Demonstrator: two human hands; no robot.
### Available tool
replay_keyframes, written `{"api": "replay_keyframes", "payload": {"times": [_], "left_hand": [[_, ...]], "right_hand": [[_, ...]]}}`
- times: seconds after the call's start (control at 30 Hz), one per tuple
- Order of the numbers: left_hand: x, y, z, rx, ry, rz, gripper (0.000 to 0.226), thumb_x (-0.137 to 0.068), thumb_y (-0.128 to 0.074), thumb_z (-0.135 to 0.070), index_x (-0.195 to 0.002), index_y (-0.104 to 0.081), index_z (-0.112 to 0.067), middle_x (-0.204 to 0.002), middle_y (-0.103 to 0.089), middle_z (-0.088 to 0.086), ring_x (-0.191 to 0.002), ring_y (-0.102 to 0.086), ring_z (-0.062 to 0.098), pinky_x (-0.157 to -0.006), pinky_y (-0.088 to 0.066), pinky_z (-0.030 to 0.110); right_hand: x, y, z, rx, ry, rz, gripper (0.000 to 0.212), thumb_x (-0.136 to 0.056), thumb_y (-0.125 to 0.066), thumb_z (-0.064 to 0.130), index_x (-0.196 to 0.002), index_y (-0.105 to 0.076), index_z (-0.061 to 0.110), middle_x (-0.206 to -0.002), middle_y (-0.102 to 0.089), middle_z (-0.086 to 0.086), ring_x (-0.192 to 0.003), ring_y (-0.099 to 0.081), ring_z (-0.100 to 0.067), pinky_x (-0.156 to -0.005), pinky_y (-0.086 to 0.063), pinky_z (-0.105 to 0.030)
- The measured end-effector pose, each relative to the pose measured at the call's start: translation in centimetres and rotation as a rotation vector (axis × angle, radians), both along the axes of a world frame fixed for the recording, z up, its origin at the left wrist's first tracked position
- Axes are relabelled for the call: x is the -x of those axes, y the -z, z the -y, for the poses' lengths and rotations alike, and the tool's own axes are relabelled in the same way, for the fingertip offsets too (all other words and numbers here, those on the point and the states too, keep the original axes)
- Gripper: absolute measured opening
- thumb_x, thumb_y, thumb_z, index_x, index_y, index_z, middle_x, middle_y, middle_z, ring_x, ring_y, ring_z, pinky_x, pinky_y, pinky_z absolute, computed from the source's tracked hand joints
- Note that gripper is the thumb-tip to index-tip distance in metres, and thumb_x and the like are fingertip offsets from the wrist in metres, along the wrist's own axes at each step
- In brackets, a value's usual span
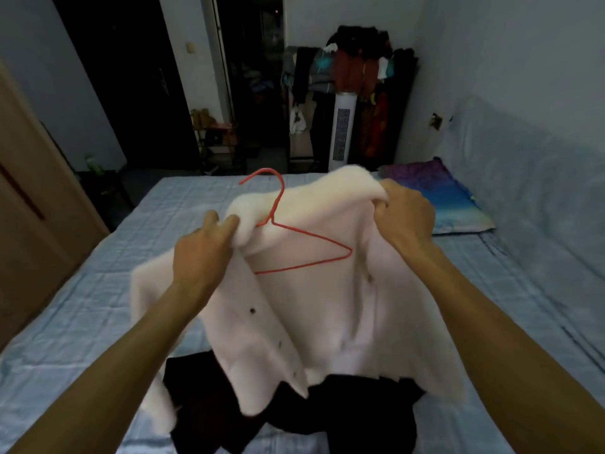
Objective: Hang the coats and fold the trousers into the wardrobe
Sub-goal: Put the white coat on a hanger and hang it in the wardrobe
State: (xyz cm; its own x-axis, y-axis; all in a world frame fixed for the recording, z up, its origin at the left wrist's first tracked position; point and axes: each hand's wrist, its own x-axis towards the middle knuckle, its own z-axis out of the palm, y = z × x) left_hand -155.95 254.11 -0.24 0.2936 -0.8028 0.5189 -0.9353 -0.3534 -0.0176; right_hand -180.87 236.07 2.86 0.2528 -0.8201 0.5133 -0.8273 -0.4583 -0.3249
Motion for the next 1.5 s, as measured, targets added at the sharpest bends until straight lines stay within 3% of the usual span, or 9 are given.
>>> {"api": "replay_keyframes", "payload": {"times": [0.37,0.5,0.63,0.73,0.87,1.07,1.2,1.33,1.5], "left_hand": [[3.7,-1.3,4.7,0.144,0.057,-0.253,0.023,-0.079,-0.058,-0.011,-0.101,-0.053,-0.011,-0.084,-0.047,0.011,-0.063,-0.053,0.035,-0.053,-0.036,0.036],[1.7,-0.4,5.5,0.258,0.189,-0.25,0.027,-0.07,-0.06,-0.009,-0.096,-0.055,-0.013,-0.075,-0.046,0.009,-0.054,-0.05,0.032,-0.047,-0.037,0.033],[0.7,0.9,5.8,0.311,0.313,-0.239,0.023,-0.068,-0.046,-0.025,-0.091,-0.046,-0.022,-0.074,-0.049,0.008,-0.053,-0.05,0.032,-0.045,-0.035,0.03],[-0.9,1.8,5.6,0.426,0.277,-0.338,0.017,-0.068,-0.045,-0.021,-0.084,-0.05,-0.017,-0.072,-0.048,0.007,-0.055,-0.049,0.03,-0.048,-0.035,0.029],[-2.5,1.4,5.2,0.529,0.213,-0.36,0.015,-0.064,-0.057,-0.009,-0.078,-0.052,-0.014,-0.071,-0.048,0.006,-0.058,-0.046,0.025,-0.05,-0.035,0.03],[-3.5,-0.1,5.5,0.594,0.195,-0.41,0.013,-0.067,-0.057,-0.009,-0.08,-0.059,-0.006,-0.076,-0.054,0.01,-0.062,-0.052,0.029,-0.052,-0.045,0.04],[-3.1,-1.0,6.2,0.548,0.215,-0.361,0.016,-0.071,-0.063,-0.017,-0.085,-0.06,-0.009,-0.083,-0.057,0.007,-0.066,-0.056,0.031,-0.052,-0.044,0.037],[-2.5,-0.3,5.8,0.497,0.348,-0.213,0.044,-0.081,-0.061,-0.046,-0.11,-0.055,-0.013,-0.11,-0.055,0.012,-0.088,-0.056,0.027,-0.071,-0.049,0.033],[-0.9,-0.8,4.5,0.848,0.482,-0.335,0.021,-0.091,-0.042,-0.006,-0.11,-0.049,-0.003,-0.108,-0.052,0.029,-0.108,-0.046,0.01,-0.096,-0.038,0.02]], "right_hand": [[-2.8,-0.7,-2.7,0.093,-0.031,-0.05,0.023,-0.088,-0.049,0.023,-0.106,-0.061,0.013,-0.089,-0.065,-0.018,-0.08,-0.059,-0.038,-0.058,-0.031,-0.033],[-3.7,-0.6,-3.7,0.117,-0.038,0.232,0.027,-0.082,-0.049,0.025,-0.102,-0.065,0.017,-0.08,-0.065,-0.01,-0.073,-0.057,-0.032,-0.058,-0.034,-0.032],[-6.6,0.2,-3.4,0.067,-0.279,0.213,0.024,-0.085,-0.059,0.037,-0.094,-0.069,0.018,-0.081,-0.065,-0.006,-0.078,-0.056,-0.029,-0.064,-0.032,-0.03],[-7.0,0.9,-1.9,-0.093,-0.441,0.119,0.047,-0.087,-0.039,0.058,-0.081,-0.068,0.022,-0.072,-0.053,0.001,-0.081,-0.051,-0.025,-0.075,-0.038,-0.037],[-5.9,1.6,-1.3,-0.334,-0.505,0.304,0.023,-0.098,-0.046,0.03,-0.112,-0.064,0.024,-0.11,-0.056,0.003,-0.102,-0.052,-0.01,-0.082,-0.032,-0.004],[-4.5,1.6,0.0,-0.393,-0.535,0.09,0.024,-0.091,-0.056,0.042,-0.103,-0.062,0.022,-0.094,-0.063,0.001,-0.084,-0.057,-0.02,-0.073,-0.044,-0.032],[-5.0,2.5,0.0,-0.15,-0.356,0.177,0.057,-0.077,-0.045,0.069,-0.086,-0.057,0.014,-0.066,-0.058,0.0,-0.064,-0.054,-0.024,-0.06,-0.044,-0.041],[-4.6,1.0,0.6,0.063,-0.189,0.261,0.049,-0.081,-0.047,0.063,-0.072,-0.044,0.016,-0.056,-0.046,0.003,-0.06,-0.051,-0.03,-0.055,-0.038,-0.039],[-2.6,-0.8,1.2,0.242,-0.163,0.342,0.049,-0.082,-0.045,0.063,-0.068,-0.045,0.017,-0.058,-0.04,0.007,-0.055,-0.042,-0.02,-0.052,-0.03,-0.032]]}}
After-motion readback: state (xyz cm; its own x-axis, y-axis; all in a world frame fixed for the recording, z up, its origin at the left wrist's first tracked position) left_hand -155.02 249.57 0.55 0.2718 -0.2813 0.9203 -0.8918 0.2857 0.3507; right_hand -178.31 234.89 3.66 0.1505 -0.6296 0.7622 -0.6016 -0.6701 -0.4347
